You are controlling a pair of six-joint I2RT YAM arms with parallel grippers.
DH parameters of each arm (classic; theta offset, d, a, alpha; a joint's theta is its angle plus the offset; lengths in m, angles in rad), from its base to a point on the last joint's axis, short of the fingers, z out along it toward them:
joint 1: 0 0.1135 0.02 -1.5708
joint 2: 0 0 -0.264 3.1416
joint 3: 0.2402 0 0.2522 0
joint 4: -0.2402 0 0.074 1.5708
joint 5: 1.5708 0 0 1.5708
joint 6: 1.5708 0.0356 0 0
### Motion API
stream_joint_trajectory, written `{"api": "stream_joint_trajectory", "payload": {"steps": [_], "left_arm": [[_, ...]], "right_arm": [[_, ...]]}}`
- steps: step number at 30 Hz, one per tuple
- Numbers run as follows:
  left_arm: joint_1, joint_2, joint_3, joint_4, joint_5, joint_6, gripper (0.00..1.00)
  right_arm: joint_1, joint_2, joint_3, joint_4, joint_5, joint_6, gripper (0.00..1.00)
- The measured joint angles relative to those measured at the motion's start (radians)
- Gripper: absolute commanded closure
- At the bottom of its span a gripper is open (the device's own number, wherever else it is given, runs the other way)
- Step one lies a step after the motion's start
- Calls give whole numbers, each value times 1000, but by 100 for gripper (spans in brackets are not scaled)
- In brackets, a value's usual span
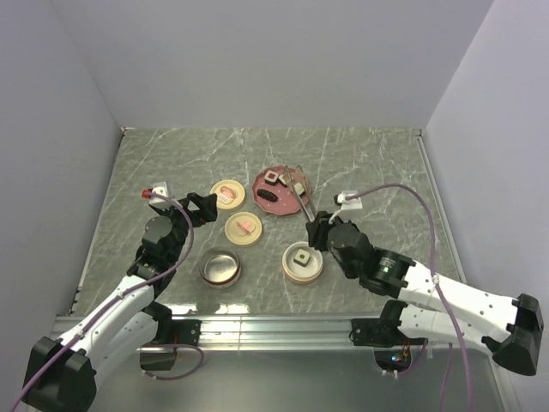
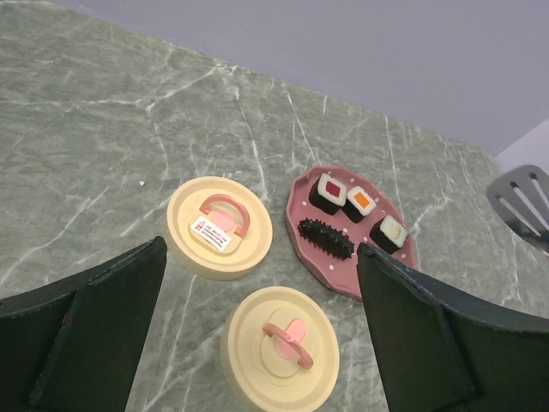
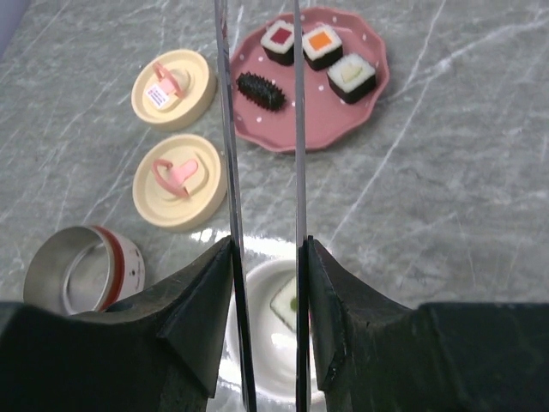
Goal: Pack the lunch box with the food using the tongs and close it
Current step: Pick up the food using the clamp
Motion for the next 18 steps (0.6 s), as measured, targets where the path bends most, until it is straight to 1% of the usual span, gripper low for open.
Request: {"api": "stream_joint_trajectory", "payload": {"steps": [4, 10, 18], "left_arm": [[0, 2, 0, 0, 0, 0, 0], [0, 9, 0, 0, -1, 0, 1], [0, 21, 0, 0, -1, 0, 0]], "right_arm": [[-74, 77, 2, 86, -90, -52, 55], [-113, 239, 14, 167, -205, -104, 55], [-160, 267, 19, 211, -309, -148, 55]]}}
